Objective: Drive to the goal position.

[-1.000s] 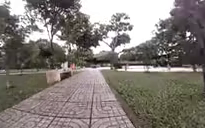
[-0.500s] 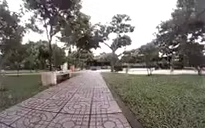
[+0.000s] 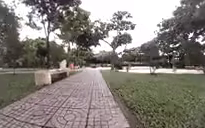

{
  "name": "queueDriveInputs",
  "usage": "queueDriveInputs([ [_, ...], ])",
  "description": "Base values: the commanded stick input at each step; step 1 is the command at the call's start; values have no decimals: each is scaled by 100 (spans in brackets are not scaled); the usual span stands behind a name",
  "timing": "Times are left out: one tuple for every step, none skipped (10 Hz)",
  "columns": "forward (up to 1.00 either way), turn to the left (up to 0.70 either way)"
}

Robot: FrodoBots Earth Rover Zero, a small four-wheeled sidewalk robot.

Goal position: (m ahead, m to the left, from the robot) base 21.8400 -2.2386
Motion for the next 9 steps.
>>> queueDriveInputs([
  [70,0],
  [70,0],
  [70,0],
  [70,0],
  [70,0],
  [70,0],
  [70,0],
  [70,0],
  [70,0],
])
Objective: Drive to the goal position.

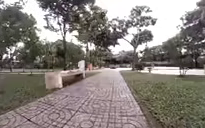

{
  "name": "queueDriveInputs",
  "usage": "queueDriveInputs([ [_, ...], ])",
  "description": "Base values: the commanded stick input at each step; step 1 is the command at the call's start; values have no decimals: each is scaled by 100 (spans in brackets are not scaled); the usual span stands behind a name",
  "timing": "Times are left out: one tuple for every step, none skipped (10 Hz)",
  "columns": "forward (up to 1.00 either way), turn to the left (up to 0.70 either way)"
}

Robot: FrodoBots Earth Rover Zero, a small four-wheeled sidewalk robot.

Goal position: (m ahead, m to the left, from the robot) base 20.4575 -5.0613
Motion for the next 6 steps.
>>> queueDriveInputs([
  [70,0],
  [70,0],
  [70,0],
  [70,0],
  [70,0],
  [70,0],
])
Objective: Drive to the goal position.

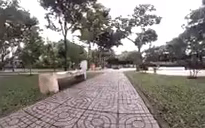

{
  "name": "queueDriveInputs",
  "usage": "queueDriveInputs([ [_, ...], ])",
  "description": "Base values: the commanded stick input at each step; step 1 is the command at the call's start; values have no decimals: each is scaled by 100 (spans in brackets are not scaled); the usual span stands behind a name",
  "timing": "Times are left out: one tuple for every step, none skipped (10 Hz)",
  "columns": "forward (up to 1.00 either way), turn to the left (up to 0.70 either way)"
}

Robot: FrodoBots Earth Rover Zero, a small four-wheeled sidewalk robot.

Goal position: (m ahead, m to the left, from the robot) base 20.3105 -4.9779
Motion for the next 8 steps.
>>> queueDriveInputs([
  [70,0],
  [70,0],
  [70,0],
  [70,0],
  [70,0],
  [70,0],
  [70,0],
  [70,0],
])
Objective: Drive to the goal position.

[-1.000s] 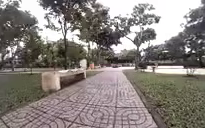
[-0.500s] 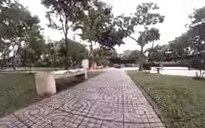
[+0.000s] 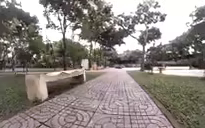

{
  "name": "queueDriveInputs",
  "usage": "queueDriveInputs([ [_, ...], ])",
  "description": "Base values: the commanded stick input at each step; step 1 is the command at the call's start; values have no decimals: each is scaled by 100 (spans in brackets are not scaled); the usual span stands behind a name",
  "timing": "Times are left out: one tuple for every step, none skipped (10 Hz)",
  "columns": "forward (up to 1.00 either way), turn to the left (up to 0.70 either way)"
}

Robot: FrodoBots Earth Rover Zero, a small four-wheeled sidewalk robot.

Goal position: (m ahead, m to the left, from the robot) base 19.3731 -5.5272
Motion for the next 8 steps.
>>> queueDriveInputs([
  [70,0],
  [70,0],
  [70,0],
  [70,0],
  [70,0],
  [70,0],
  [70,0],
  [70,0],
])
